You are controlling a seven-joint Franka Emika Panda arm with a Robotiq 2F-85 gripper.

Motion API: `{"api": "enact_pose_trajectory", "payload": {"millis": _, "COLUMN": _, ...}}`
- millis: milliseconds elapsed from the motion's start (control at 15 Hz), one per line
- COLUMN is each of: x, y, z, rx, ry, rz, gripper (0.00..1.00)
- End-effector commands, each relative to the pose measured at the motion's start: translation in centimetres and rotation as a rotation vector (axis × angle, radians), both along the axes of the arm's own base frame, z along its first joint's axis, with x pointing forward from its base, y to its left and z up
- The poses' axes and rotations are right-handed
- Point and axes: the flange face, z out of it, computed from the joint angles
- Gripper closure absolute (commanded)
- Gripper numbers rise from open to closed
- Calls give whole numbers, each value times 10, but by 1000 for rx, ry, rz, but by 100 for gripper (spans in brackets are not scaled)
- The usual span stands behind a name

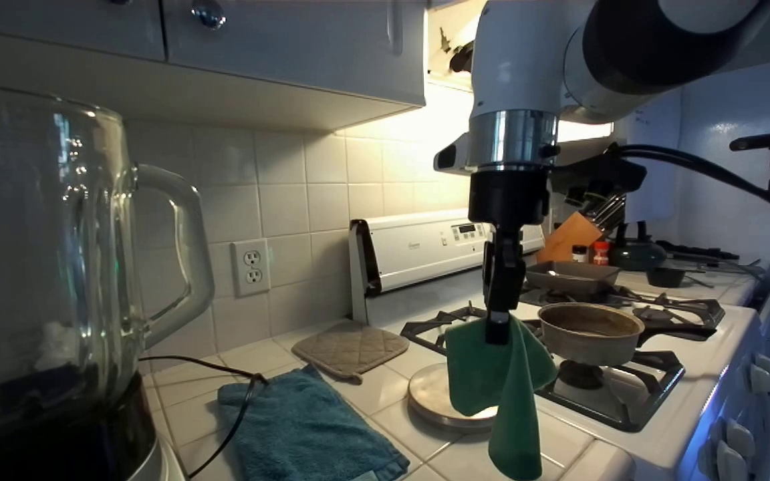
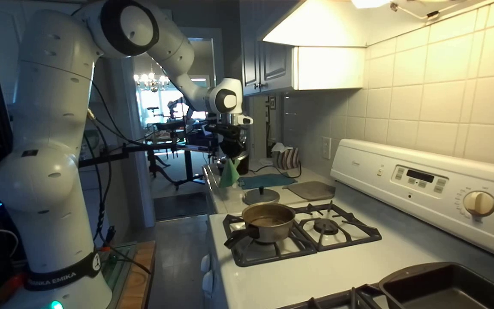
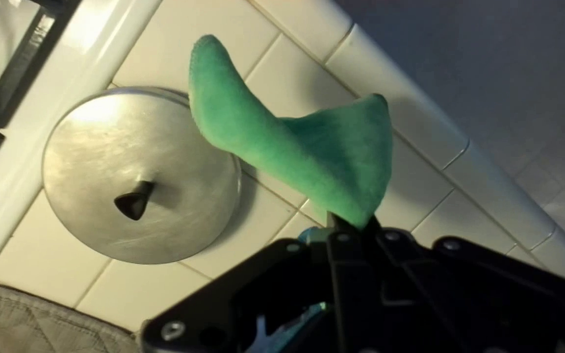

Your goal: Pick up the cloth and wipe the pot

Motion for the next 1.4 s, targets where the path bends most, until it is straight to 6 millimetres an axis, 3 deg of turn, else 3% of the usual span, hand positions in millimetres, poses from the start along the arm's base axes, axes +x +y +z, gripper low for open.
{"api": "enact_pose_trajectory", "payload": {"millis": 0, "x": 10, "y": 25, "z": -16, "rx": -10, "ry": 43, "rz": 94, "gripper": 99}}
{"api": "enact_pose_trajectory", "payload": {"millis": 800, "x": 29, "y": 63, "z": -49, "rx": 15, "ry": 100, "rz": 197, "gripper": 99}}
{"api": "enact_pose_trajectory", "payload": {"millis": 867, "x": 31, "y": 65, "z": -51, "rx": 13, "ry": 101, "rz": 196, "gripper": 92}}
{"api": "enact_pose_trajectory", "payload": {"millis": 933, "x": 32, "y": 66, "z": -53, "rx": 14, "ry": 105, "rz": 193, "gripper": 69}}
{"api": "enact_pose_trajectory", "payload": {"millis": 1067, "x": 35, "y": 69, "z": -54, "rx": 15, "ry": 103, "rz": 189, "gripper": 66}}
{"api": "enact_pose_trajectory", "payload": {"millis": 1333, "x": 38, "y": 71, "z": -42, "rx": 28, "ry": 68, "rz": 173, "gripper": 41}}
